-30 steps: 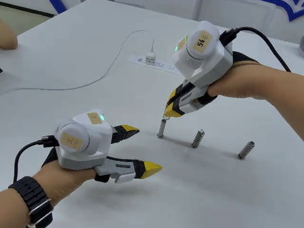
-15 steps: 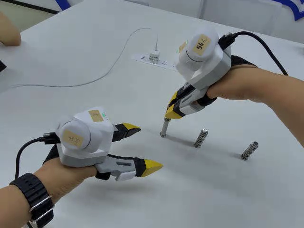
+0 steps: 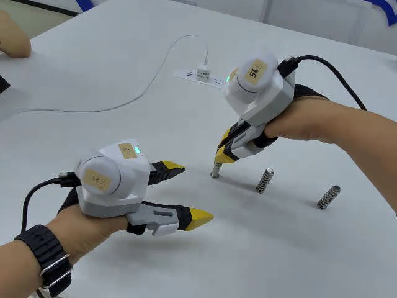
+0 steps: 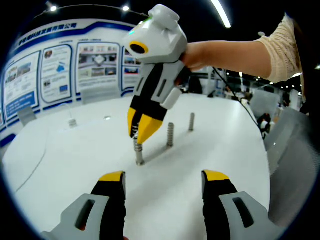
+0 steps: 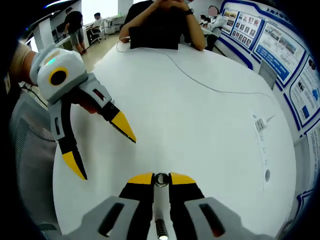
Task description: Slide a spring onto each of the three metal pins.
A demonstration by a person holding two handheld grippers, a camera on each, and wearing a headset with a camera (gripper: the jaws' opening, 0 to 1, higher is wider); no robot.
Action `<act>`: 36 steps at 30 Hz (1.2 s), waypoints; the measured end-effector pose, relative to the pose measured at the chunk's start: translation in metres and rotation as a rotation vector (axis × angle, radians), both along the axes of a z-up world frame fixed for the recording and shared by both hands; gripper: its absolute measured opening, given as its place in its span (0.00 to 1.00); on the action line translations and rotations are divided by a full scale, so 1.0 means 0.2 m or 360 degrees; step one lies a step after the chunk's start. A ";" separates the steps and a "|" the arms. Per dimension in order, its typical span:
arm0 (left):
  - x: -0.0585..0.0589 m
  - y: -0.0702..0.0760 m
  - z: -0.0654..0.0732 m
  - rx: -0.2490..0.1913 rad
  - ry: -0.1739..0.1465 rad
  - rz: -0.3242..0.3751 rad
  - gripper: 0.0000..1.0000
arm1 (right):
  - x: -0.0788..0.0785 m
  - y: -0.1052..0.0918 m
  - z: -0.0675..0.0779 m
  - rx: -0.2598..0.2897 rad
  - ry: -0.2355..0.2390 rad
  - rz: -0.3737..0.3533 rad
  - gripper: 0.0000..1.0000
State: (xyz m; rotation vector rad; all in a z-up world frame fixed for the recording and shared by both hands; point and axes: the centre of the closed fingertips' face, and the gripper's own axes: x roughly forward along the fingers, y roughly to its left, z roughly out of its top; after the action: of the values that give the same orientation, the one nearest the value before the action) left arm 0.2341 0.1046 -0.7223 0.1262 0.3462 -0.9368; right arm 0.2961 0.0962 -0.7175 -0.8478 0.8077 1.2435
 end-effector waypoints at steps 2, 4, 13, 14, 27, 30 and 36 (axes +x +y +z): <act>0.00 0.00 0.00 0.0001 0.0001 -0.0001 0.62 | 0.00 -0.01 -0.02 -0.0002 0.0003 -0.0010 0.12; 0.00 0.00 0.00 0.0003 0.0004 -0.0002 0.62 | 0.00 -0.01 -0.04 0.0000 0.0019 -0.0020 0.12; 0.00 -0.01 -0.01 0.0007 0.0007 -0.0008 0.62 | -0.03 0.01 -0.08 0.0001 0.0050 -0.0024 0.12; 0.00 -0.01 -0.01 0.0006 0.0009 -0.0008 0.62 | -0.03 0.01 -0.08 -0.0002 0.0051 -0.0022 0.12; 0.01 0.00 -0.01 0.0004 0.0013 -0.0003 0.62 | -0.05 0.03 -0.13 0.0000 0.0079 -0.0032 0.13; 0.01 -0.01 -0.01 0.0003 0.0013 -0.0005 0.62 | -0.05 0.03 -0.13 -0.0003 0.0080 -0.0031 0.13; 0.01 0.00 0.00 0.0007 0.0006 -0.0006 0.62 | -0.06 0.02 -0.14 -0.0008 0.0088 -0.0028 0.14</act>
State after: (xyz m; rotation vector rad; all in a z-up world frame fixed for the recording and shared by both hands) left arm 0.2363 0.1040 -0.7228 0.1290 0.3516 -0.9401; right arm 0.2845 0.1001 -0.7465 -0.8120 0.8613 1.2540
